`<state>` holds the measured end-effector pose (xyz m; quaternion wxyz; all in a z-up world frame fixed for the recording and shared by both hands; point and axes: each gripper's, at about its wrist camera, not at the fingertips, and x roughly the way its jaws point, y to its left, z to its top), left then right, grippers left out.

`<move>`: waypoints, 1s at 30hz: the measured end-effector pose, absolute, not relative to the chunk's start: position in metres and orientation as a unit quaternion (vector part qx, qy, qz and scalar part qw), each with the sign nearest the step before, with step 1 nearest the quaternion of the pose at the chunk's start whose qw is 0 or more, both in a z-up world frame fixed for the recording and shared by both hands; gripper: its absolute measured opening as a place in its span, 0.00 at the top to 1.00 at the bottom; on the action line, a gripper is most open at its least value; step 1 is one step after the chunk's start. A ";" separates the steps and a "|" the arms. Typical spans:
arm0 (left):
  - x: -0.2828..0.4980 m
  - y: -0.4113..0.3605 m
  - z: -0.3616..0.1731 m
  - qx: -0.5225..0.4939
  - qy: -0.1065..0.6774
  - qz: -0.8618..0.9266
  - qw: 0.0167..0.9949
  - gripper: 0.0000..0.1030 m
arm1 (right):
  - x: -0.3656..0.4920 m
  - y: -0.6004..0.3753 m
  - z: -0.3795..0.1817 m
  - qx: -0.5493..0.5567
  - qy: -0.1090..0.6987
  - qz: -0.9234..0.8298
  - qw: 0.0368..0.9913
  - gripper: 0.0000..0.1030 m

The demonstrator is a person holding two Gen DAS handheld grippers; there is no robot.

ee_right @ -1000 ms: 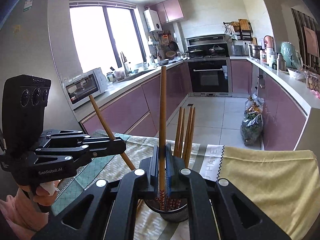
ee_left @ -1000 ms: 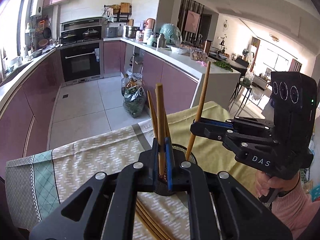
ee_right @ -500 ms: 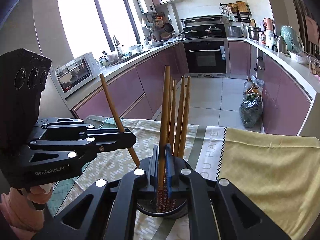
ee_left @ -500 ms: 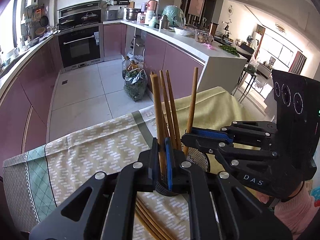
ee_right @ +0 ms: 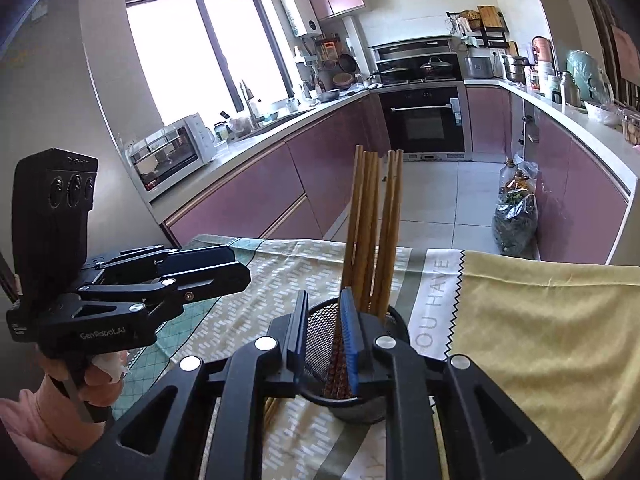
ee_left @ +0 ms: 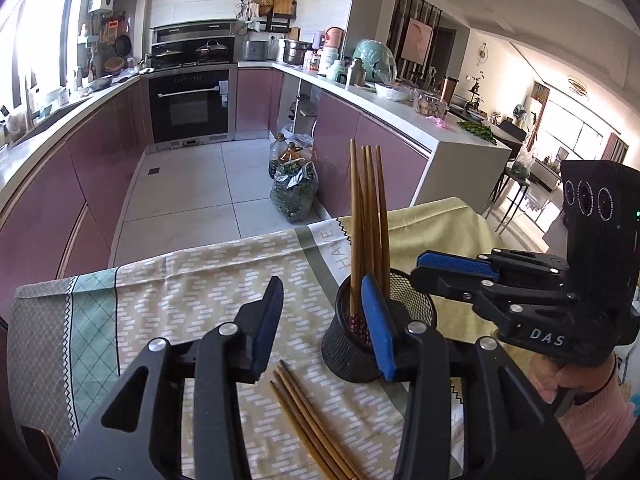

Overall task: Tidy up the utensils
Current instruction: 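Move both open tools back over the remaining chopsticks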

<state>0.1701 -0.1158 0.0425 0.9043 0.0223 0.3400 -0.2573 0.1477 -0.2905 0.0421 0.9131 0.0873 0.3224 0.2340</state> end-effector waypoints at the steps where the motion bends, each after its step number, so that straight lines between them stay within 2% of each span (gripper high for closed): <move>1: 0.164 -0.111 0.040 0.024 0.337 -0.255 0.906 0.60 | 0.140 -0.288 0.043 0.084 0.319 0.241 0.913 0.81; 3: 0.151 -0.102 0.033 0.027 0.335 -0.253 0.907 0.54 | 0.125 -0.283 0.046 0.076 0.311 0.260 0.911 0.78; 5: 0.140 -0.095 0.021 0.035 0.341 -0.250 0.906 0.54 | 0.110 -0.276 0.045 0.068 0.307 0.275 0.909 0.71; 17: 0.103 -0.080 -0.082 0.044 0.445 -0.240 0.862 0.54 | 0.089 -0.243 -0.022 0.068 0.392 0.285 0.872 0.69; 30: 0.104 -0.093 -0.098 0.074 0.460 -0.220 0.857 0.54 | 0.084 -0.234 -0.057 0.085 0.433 0.272 0.855 0.66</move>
